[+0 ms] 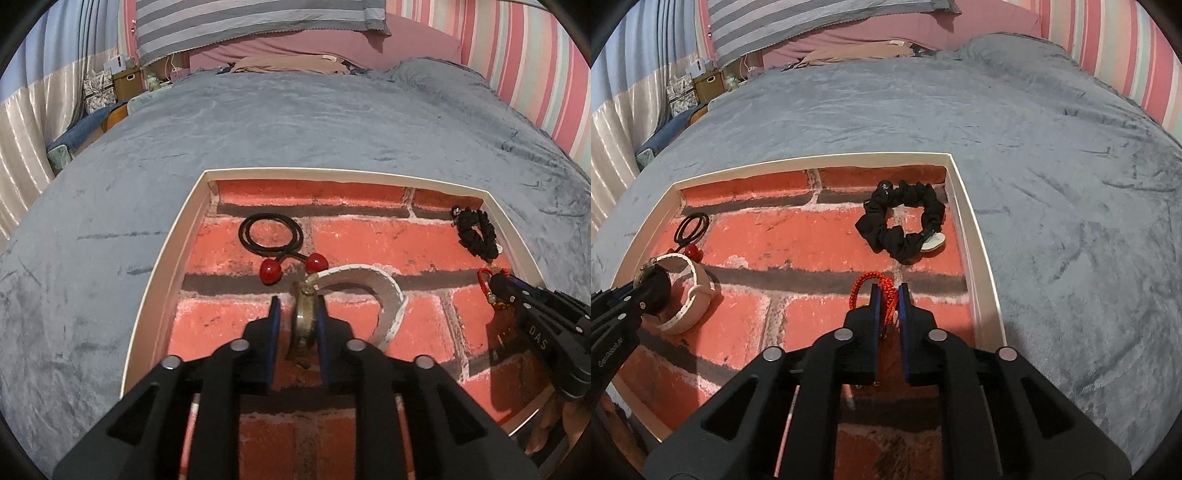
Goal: Organize jewelry
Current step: 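Carry both items into the tray and open both tools to release, then move left tool to the orange scrunchie while right tool approaches black leather bracelet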
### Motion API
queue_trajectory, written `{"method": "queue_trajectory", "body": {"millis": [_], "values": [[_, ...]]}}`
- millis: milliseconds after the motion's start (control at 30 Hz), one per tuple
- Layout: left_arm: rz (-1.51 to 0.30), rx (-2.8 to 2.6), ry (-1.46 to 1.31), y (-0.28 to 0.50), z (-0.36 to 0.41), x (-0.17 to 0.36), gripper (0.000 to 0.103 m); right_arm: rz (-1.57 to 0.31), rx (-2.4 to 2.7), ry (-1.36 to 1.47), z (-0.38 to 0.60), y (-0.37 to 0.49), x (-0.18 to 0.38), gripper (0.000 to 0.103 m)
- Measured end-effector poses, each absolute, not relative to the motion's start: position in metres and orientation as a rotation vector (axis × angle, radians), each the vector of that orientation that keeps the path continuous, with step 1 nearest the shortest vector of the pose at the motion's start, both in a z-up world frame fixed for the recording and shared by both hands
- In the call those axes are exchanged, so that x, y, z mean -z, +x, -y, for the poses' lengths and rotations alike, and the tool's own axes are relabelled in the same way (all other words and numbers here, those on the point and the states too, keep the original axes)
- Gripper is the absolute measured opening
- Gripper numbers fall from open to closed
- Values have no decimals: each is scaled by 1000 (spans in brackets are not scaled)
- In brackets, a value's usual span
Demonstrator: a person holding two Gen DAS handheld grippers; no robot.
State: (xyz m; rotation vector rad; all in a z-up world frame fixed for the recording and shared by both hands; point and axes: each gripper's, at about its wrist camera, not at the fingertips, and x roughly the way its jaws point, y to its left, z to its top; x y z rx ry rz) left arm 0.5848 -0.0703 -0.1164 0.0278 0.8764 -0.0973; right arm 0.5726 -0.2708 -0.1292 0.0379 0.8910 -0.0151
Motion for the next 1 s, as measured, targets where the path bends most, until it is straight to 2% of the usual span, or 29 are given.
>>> {"method": "queue_trajectory", "body": {"millis": [33,67,100,133,267,333,433,533,633,1000], "values": [[-868,90,28,584,69,114,34,-892,7,33,270,573,128,21],[-862,87,27,583,69,113,37,-883,0,25,268,571,125,29],[-856,93,18,581,68,109,39,-865,1,21,267,568,121,48],[-854,99,12,580,68,106,41,-836,0,25,268,564,113,55],[-815,111,5,569,66,83,52,-783,-3,26,272,549,88,56],[-777,124,9,556,63,64,67,-747,5,17,275,538,72,70],[-696,113,25,529,54,34,83,-685,20,22,283,515,47,86],[-652,116,29,504,44,12,86,-631,30,31,289,487,25,97],[-613,116,32,473,32,-9,96,-603,49,31,295,459,10,99],[-547,133,40,365,17,-32,96,-531,79,-5,310,340,-6,99]]}}
